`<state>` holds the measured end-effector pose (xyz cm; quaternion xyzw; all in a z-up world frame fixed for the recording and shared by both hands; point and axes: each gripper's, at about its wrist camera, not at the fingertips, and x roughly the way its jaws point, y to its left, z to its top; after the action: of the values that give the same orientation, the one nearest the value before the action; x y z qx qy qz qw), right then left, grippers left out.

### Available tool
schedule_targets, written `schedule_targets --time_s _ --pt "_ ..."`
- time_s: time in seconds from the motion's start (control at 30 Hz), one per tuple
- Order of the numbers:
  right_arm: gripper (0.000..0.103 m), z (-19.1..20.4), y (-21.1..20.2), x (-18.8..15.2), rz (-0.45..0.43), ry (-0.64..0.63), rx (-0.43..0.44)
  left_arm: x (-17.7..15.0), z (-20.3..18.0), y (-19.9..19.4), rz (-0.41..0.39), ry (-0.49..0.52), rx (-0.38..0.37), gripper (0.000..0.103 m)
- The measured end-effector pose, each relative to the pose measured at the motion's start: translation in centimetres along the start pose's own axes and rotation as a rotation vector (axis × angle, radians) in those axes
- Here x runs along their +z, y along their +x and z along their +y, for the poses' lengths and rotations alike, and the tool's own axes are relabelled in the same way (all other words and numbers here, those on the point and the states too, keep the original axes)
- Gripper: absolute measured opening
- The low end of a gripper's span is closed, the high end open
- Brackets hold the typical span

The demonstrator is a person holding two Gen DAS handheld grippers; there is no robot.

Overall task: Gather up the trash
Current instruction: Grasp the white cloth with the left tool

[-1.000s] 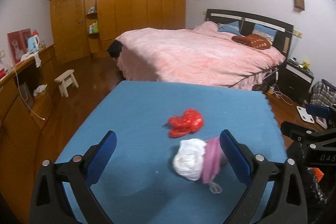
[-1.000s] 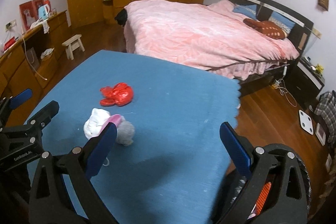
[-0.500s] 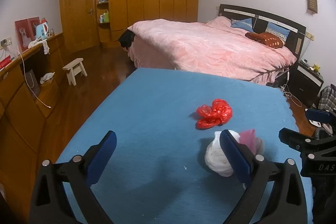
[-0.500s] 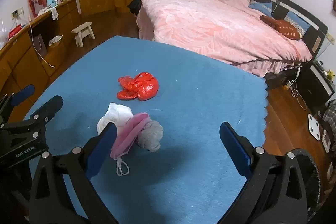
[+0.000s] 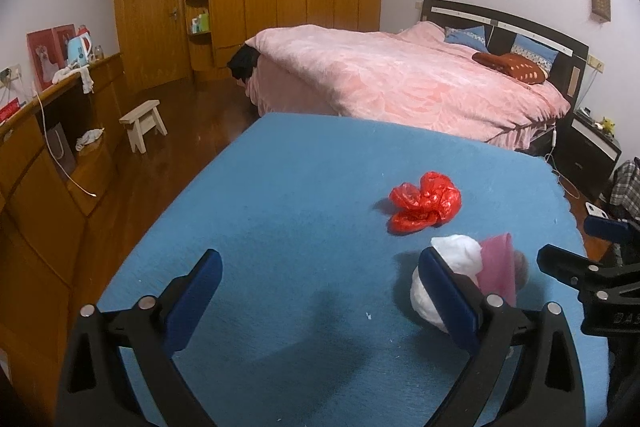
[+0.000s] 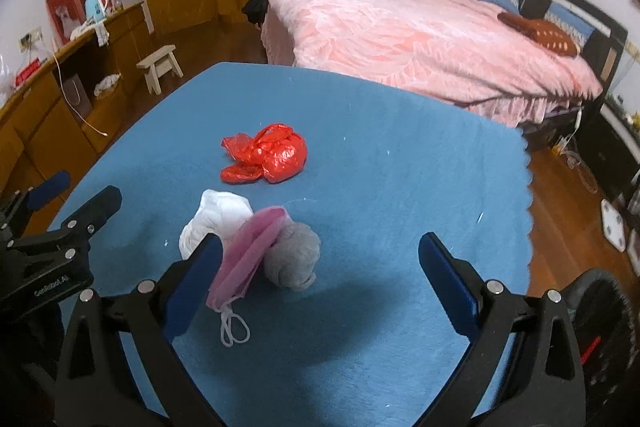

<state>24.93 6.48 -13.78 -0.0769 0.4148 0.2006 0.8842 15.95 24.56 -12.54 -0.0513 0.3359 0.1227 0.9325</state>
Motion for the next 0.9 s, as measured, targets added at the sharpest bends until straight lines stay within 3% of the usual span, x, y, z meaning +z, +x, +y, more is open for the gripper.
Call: schedule_targets --time_s 0.37,0.43,0.57,0.9 --pt "0.094 -0.1 1.2 -1.8 -0.003 0.016 0.052 -0.8 -0.2 0.9 0.018 0.014 -0.019 0.096" --pt "0.086 0.1 1.4 -1.9 -0.002 0.009 0.053 -0.9 -0.2 1.0 0.019 0.013 -0.022 0.096" --pt "0.081 -0.1 1.7 -1.9 0.003 0.028 0.069 -1.0 -0.5 1.3 0.025 0.016 -0.034 0.096" --pt "0.080 -1.5 1.2 -2.2 -0.006 0.046 0.032 -1.2 -4.4 4.1 0.097 0.108 -0.169 0.088"
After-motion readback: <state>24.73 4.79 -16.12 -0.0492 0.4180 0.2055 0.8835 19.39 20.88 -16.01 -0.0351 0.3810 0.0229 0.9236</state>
